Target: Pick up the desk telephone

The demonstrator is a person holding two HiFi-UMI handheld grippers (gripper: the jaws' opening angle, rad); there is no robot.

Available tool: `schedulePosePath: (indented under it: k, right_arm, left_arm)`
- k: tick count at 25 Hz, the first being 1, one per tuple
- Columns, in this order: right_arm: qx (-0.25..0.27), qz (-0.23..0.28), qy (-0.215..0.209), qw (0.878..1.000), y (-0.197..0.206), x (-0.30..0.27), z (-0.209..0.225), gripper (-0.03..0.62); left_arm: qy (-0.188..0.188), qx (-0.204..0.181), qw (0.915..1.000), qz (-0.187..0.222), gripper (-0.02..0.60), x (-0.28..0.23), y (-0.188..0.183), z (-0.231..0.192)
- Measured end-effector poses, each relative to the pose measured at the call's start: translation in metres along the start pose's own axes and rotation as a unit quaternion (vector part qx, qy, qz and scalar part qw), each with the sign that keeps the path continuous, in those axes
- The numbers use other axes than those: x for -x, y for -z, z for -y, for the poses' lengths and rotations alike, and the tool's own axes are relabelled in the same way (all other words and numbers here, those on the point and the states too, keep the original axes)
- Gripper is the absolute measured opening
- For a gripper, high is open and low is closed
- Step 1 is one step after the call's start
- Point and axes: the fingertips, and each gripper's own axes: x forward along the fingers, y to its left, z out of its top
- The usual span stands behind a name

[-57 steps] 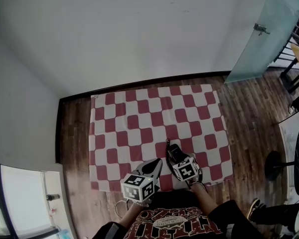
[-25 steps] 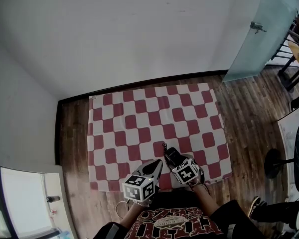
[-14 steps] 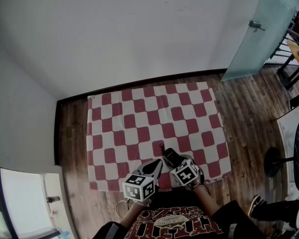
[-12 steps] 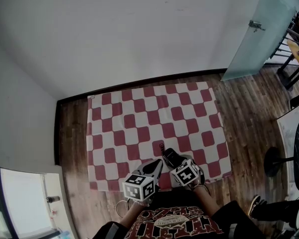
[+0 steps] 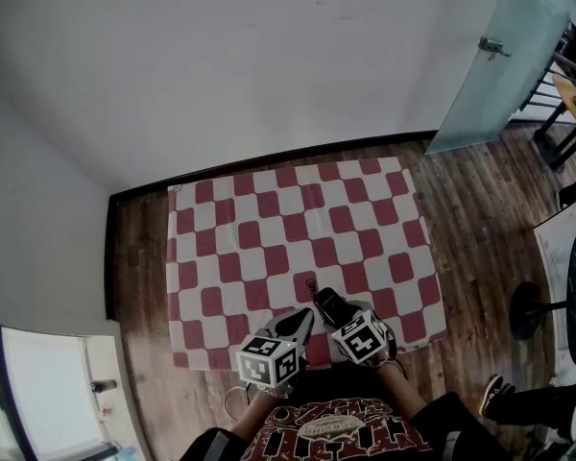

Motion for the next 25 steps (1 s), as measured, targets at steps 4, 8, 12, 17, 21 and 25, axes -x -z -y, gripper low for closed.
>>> schedulePosePath:
  k: [4, 8, 12, 17, 21, 25]
  right_arm:
    - [0.001, 0.006, 0.0, 1.0, -0.005, 0.007, -0.001, 0.285]
    - [0.003, 0.003, -0.003, 1.0, -0.007, 0.012, -0.002, 0.285]
    - [0.007, 0.005, -0.005, 1.0, -0.01, 0.017, -0.003, 0.285]
    - [0.012, 0.008, -0.008, 1.0, -0.017, 0.026, -0.006, 0.285]
    - [0.015, 0.008, -0.012, 1.0, -0.02, 0.027, -0.007, 0.285]
    - [0.024, 0.004, -0.015, 1.0, -0.02, 0.03, -0.012, 0.285]
  left_arm:
    - [0.0, 0.0, 1.0, -0.004, 0.009, -0.001, 0.001, 0.0]
    - [0.001, 0.001, 1.0, -0.006, 0.009, -0.003, 0.001, 0.0]
    - [0.001, 0.002, 1.0, -0.007, 0.009, -0.005, 0.003, -0.001]
    - [0.001, 0.003, 1.0, -0.009, 0.009, -0.006, 0.004, -0.002]
    - [0.0, 0.003, 0.9999, -0.011, 0.009, -0.007, 0.004, -0.003]
    - [-0.003, 0.005, 0.9999, -0.014, 0.009, -0.006, 0.007, -0.004]
